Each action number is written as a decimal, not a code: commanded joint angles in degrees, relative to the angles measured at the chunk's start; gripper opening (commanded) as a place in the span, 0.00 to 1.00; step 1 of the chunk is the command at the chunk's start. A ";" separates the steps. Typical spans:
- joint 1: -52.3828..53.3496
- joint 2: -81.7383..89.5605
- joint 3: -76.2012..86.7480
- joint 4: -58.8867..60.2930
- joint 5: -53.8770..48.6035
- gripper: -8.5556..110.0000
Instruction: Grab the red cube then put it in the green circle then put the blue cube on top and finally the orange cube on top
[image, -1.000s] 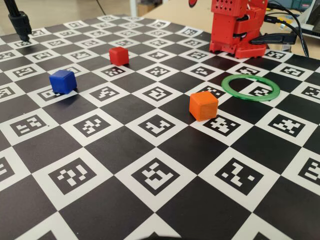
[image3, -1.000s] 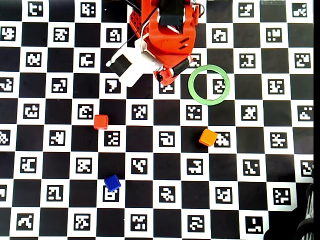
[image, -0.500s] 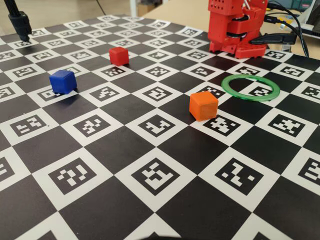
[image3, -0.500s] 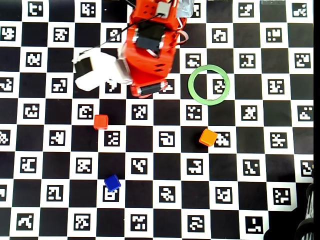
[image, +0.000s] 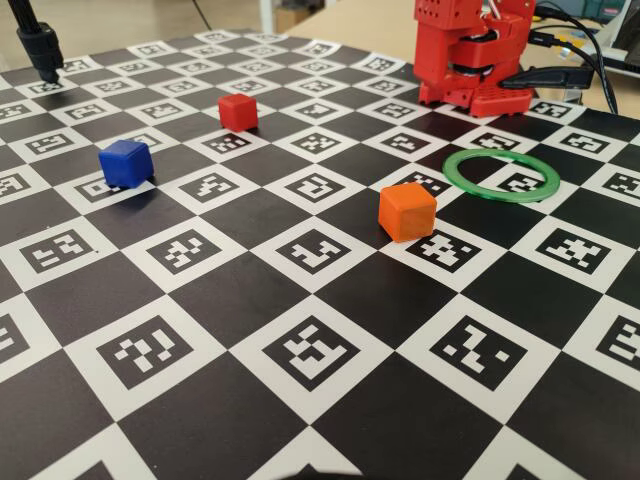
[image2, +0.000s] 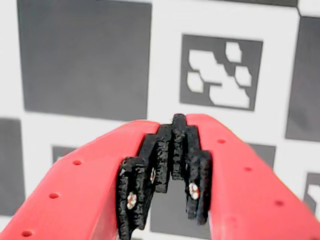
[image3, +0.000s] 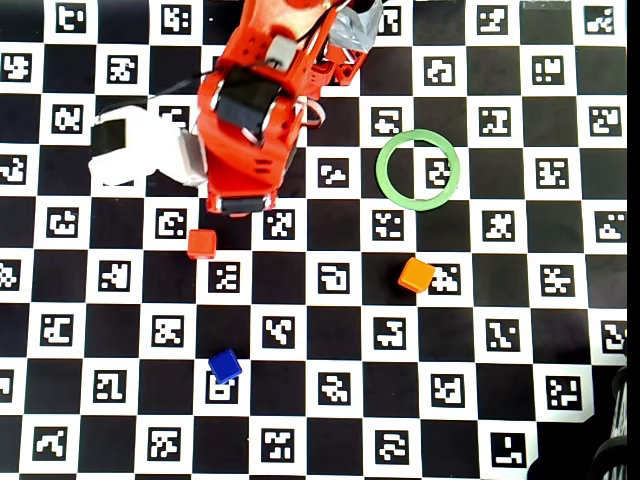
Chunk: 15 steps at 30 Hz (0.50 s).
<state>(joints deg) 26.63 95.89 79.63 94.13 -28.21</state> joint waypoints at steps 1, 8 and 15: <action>2.11 -0.53 -2.29 -4.22 -0.44 0.03; 3.69 -1.23 4.31 -11.25 1.32 0.11; 4.13 -1.23 10.63 -15.38 2.72 0.28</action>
<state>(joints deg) 29.97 93.43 90.44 80.16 -25.84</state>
